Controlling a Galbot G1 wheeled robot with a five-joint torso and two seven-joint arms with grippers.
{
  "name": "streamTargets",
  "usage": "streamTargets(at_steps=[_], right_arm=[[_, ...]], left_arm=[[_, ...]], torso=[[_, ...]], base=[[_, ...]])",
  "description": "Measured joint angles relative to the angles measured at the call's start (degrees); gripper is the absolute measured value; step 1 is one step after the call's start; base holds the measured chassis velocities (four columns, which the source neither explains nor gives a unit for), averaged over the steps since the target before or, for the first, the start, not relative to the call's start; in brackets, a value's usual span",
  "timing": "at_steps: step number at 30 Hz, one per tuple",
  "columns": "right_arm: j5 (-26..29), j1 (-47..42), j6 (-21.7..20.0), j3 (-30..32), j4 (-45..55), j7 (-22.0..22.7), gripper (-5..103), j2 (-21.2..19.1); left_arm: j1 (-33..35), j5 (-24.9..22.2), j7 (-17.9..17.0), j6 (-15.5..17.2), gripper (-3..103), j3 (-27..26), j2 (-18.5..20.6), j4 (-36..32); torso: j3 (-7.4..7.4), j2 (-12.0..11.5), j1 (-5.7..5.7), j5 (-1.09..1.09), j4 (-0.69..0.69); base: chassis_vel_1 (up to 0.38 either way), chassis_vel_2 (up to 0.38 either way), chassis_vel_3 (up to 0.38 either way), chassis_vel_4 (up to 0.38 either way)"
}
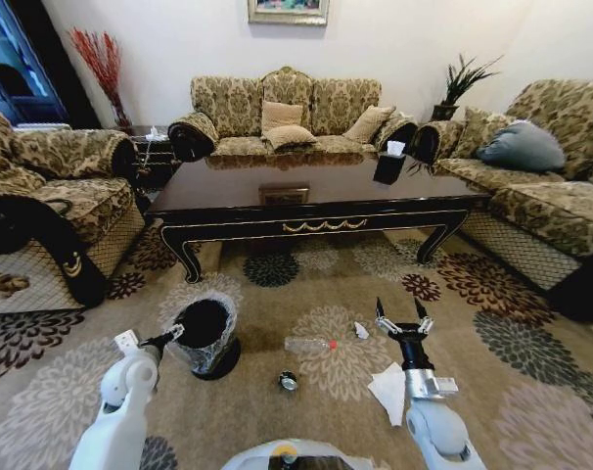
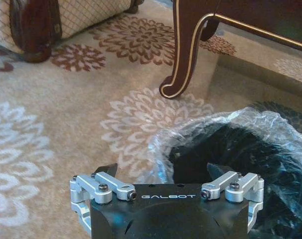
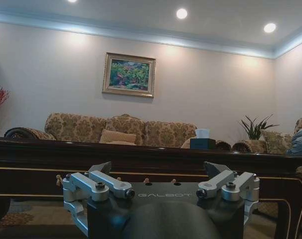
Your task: Move to the front of the table and pick up the trash from the floor, then place it into the trash bin.
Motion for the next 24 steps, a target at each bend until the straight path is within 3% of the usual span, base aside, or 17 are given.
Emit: streamTargets(at_steps=[4,9,12,24], right_arm=[[-0.1,-0.2,0.1,0.0,-0.1,0.0,100,0.1],[-0.5,-0.3,0.6,0.2,-0.9,0.0,100,0.4],[-0.7,-0.2,0.7,0.0,-1.1,0.0,100,0.4],[-0.8,0.3,0.9,-0.3,-2.3,0.0,100,0.4]], left_arm=[[-0.5,-2.5,-1.9,0.7,100,0.0,-1.0,-0.6],[-2.1,-11.0,-10.4,3.7,100,-1.3,-1.4,-2.7],[-2.9,-11.6,-12.0,3.7,100,-1.3,-1.4,-1.4],[-5.9,-11.6,-12.2,3.8,103,0.2,-3.3,3.9]], torso=[[0.00,0.0,0.00,0.00,0.00],[0.00,0.0,0.00,0.02,0.01],[0.00,0.0,0.00,0.00,-0.01],[0.00,0.0,0.00,0.00,0.00]], base=[[0.000,0.000,0.000,0.000],[0.000,0.000,0.000,0.000],[0.000,0.000,0.000,0.000],[0.000,0.000,0.000,0.000]])
